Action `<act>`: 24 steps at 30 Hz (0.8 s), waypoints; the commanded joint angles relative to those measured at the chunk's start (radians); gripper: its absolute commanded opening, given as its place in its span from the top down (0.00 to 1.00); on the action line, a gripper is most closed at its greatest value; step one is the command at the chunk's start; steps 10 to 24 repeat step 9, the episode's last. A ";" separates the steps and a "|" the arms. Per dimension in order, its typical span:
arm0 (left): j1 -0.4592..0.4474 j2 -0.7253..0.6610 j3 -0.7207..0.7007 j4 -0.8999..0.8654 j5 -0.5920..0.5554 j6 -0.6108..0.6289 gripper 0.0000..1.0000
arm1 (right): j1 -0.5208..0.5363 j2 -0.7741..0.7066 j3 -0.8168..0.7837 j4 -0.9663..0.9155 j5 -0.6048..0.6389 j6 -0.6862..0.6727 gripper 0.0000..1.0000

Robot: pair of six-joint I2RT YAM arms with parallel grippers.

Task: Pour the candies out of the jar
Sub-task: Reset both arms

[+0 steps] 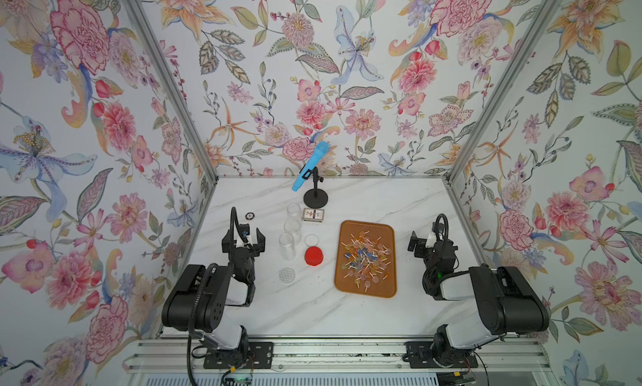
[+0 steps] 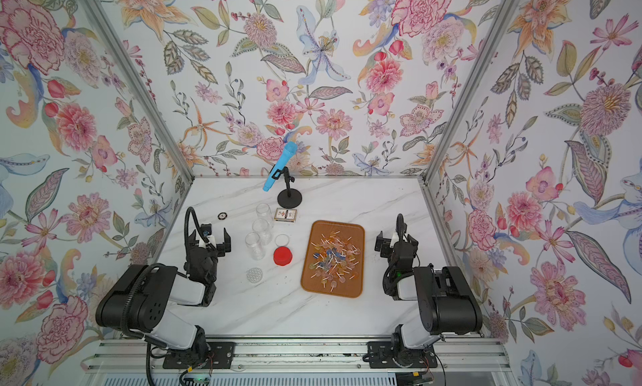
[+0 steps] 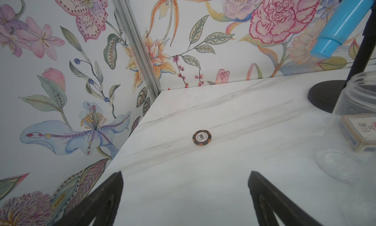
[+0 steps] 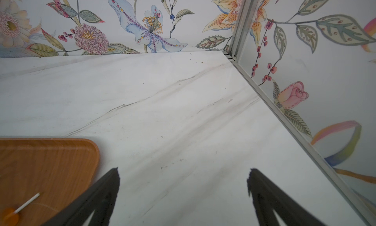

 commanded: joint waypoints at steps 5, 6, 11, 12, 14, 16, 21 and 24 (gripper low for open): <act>0.004 -0.005 0.010 0.027 0.016 -0.014 0.01 | 0.005 0.008 0.018 0.033 0.010 -0.013 0.00; 0.004 -0.005 0.010 0.027 0.015 -0.014 0.01 | 0.005 0.009 0.018 0.035 0.010 -0.014 0.00; 0.004 -0.004 0.010 0.025 0.015 -0.014 0.01 | 0.006 0.008 0.016 0.037 0.010 -0.014 0.00; 0.004 -0.004 0.010 0.025 0.015 -0.014 0.01 | 0.006 0.008 0.016 0.037 0.010 -0.014 0.00; 0.004 -0.004 0.010 0.025 0.015 -0.014 0.01 | 0.006 0.008 0.016 0.037 0.010 -0.014 0.00; 0.004 -0.004 0.010 0.025 0.015 -0.014 0.01 | 0.006 0.008 0.016 0.037 0.010 -0.014 0.00; 0.004 -0.004 0.010 0.025 0.015 -0.014 0.01 | 0.006 0.008 0.016 0.037 0.010 -0.014 0.00; 0.004 -0.004 0.010 0.025 0.015 -0.014 0.01 | 0.006 0.008 0.016 0.037 0.010 -0.014 0.00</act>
